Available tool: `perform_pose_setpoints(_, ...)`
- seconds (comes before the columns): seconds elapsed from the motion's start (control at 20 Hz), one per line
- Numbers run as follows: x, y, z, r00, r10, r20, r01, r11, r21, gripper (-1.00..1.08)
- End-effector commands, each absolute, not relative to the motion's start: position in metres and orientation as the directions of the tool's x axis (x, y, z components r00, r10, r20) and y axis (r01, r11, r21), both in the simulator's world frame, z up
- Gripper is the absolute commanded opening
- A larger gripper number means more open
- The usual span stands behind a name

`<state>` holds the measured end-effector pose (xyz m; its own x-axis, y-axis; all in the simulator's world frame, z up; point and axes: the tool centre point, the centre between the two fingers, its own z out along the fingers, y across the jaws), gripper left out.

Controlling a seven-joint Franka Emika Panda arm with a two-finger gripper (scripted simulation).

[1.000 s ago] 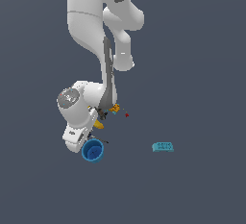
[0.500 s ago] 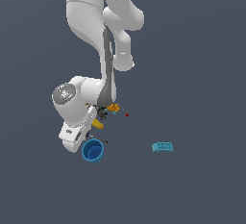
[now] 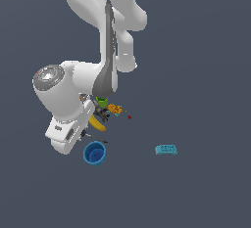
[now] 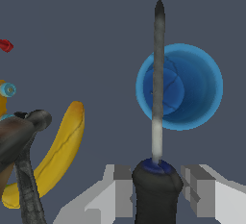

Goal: Pick up a designated object from a clutter of objects.

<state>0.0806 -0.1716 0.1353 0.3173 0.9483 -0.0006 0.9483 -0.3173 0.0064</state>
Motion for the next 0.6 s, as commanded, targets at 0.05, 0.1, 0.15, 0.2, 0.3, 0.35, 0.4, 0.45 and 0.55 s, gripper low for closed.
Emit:
perform_pose_setpoints(0.05, 0.090, -0.171, 0.174, 0.317, 0.948, 0.000, 0.948, -0.317, 0.007, -1.00)
perform_pose_setpoints(0.1, 0.093, -0.171, 0.184, 0.317, 0.948, 0.000, 0.948, -0.317, 0.006, -1.00)
perform_pose_setpoints(0.15, 0.096, -0.171, 0.194, 0.317, 0.948, 0.000, 0.948, -0.317, 0.006, -1.00)
perform_pose_setpoints(0.2, 0.099, -0.171, 0.205, 0.317, 0.948, 0.000, 0.948, -0.317, 0.006, -1.00)
perform_pose_setpoints(0.3, 0.104, -0.171, 0.225, 0.317, 0.949, 0.000, 0.949, -0.317, 0.005, -1.00)
perform_pose_setpoints(0.35, 0.107, -0.171, 0.235, 0.317, 0.949, 0.000, 0.949, -0.317, 0.005, -1.00)
perform_pose_setpoints(0.4, 0.110, -0.171, 0.245, 0.317, 0.949, 0.000, 0.949, -0.317, 0.004, -1.00)
perform_pose_setpoints(0.45, 0.113, -0.171, 0.255, 0.317, 0.949, 0.000, 0.949, -0.317, 0.004, -1.00)
perform_pose_setpoints(0.55, 0.118, -0.171, 0.274, 0.316, 0.949, 0.000, 0.949, -0.316, 0.004, -1.00)
